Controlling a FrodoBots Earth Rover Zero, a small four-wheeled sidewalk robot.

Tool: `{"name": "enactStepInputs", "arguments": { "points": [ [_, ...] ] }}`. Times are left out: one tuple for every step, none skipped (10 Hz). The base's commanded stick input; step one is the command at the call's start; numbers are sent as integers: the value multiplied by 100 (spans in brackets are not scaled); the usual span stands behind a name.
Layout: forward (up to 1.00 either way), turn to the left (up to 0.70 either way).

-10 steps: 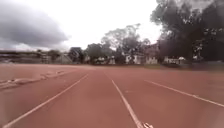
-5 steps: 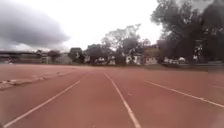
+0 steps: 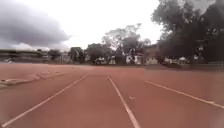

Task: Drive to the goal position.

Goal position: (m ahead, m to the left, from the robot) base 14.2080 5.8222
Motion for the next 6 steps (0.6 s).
{"name": "enactStepInputs", "arguments": {
  "points": [
    [45, 0],
    [45, 0],
    [45, 0],
    [45, 0],
    [45, 0],
    [45, 0]
  ]
}}
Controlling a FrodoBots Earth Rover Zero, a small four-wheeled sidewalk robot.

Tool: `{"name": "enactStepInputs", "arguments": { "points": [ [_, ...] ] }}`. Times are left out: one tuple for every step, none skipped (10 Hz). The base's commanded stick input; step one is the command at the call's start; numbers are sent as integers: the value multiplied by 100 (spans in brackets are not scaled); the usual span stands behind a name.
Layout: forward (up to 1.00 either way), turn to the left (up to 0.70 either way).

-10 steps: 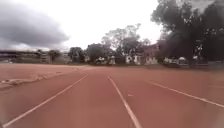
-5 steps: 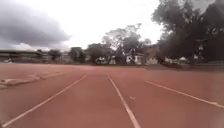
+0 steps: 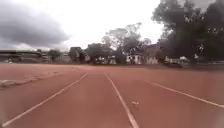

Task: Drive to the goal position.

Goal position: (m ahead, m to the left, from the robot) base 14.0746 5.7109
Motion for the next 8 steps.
{"name": "enactStepInputs", "arguments": {
  "points": [
    [45, 0],
    [45, 0],
    [45, 0],
    [45, 0],
    [45, 0],
    [45, 0],
    [45, 0],
    [45, 0]
  ]
}}
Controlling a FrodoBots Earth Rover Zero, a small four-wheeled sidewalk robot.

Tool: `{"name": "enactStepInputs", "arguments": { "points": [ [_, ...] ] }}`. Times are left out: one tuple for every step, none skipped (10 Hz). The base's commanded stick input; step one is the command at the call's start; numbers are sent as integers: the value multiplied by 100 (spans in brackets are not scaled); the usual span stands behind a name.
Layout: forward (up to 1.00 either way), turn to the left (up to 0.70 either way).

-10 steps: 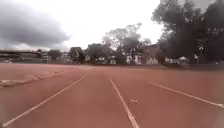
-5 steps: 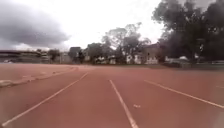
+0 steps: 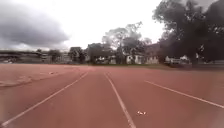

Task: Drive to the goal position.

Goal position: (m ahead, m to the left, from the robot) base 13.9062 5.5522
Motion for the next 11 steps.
{"name": "enactStepInputs", "arguments": {
  "points": [
    [45, 0],
    [45, 0],
    [45, 0],
    [45, 0],
    [45, 0],
    [45, 0],
    [45, 0],
    [45, 0],
    [45, 0],
    [45, 0],
    [45, 0]
  ]
}}
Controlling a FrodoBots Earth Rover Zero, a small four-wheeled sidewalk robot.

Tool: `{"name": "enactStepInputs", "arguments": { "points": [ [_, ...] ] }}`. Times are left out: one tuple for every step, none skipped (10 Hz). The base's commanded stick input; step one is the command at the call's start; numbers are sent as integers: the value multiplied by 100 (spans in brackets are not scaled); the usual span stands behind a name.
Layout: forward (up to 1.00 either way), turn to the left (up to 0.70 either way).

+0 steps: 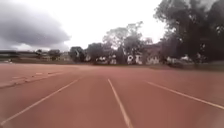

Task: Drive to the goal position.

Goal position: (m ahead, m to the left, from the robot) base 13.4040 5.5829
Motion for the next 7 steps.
{"name": "enactStepInputs", "arguments": {
  "points": [
    [45, 0],
    [45, 0],
    [45, 0],
    [45, 0],
    [45, 0],
    [45, 0],
    [45, 0]
  ]
}}
